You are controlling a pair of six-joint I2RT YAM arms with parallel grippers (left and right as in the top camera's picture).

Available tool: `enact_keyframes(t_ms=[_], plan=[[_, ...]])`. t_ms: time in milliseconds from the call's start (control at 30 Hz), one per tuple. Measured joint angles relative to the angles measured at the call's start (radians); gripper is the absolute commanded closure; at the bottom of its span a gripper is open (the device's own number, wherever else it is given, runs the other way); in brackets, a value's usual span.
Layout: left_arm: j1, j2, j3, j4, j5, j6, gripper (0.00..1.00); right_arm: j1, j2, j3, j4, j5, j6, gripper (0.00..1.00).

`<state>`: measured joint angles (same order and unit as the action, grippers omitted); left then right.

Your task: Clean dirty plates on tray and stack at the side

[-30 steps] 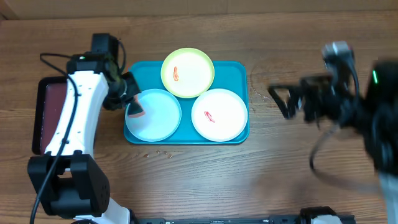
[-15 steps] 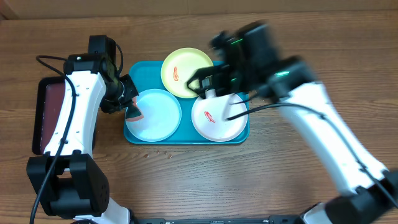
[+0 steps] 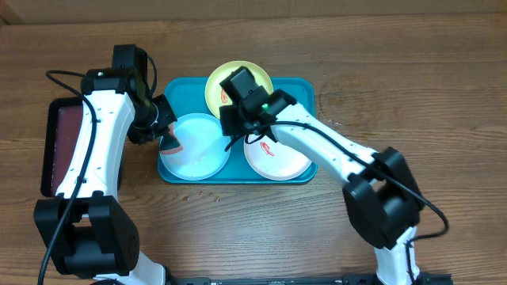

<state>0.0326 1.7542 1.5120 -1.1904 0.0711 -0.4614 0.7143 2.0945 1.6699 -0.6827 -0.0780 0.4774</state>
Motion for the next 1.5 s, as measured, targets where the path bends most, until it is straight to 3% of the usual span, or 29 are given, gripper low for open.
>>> enact_keyframes(t_ms=[500, 800, 1200, 1500], plan=[[0.000, 0.000, 0.000, 0.020, 0.000, 0.000, 0.96, 0.008, 0.110, 0.000, 0.020, -0.012, 0.008, 0.61], [-0.039, 0.000, -0.001, 0.039, 0.000, 0.000, 0.96, 0.029, 0.149, 0.000, 0.038, -0.020, 0.018, 0.85], [-0.090, -0.001, -0.246, 0.314, 0.015, 0.000, 0.96, 0.029, 0.149, 0.002, -0.012, -0.028, 0.024, 0.96], [-0.090, -0.002, -0.434, 0.551, 0.110, -0.008, 0.96, 0.027, 0.149, 0.006, -0.016, -0.035, 0.036, 0.96]])
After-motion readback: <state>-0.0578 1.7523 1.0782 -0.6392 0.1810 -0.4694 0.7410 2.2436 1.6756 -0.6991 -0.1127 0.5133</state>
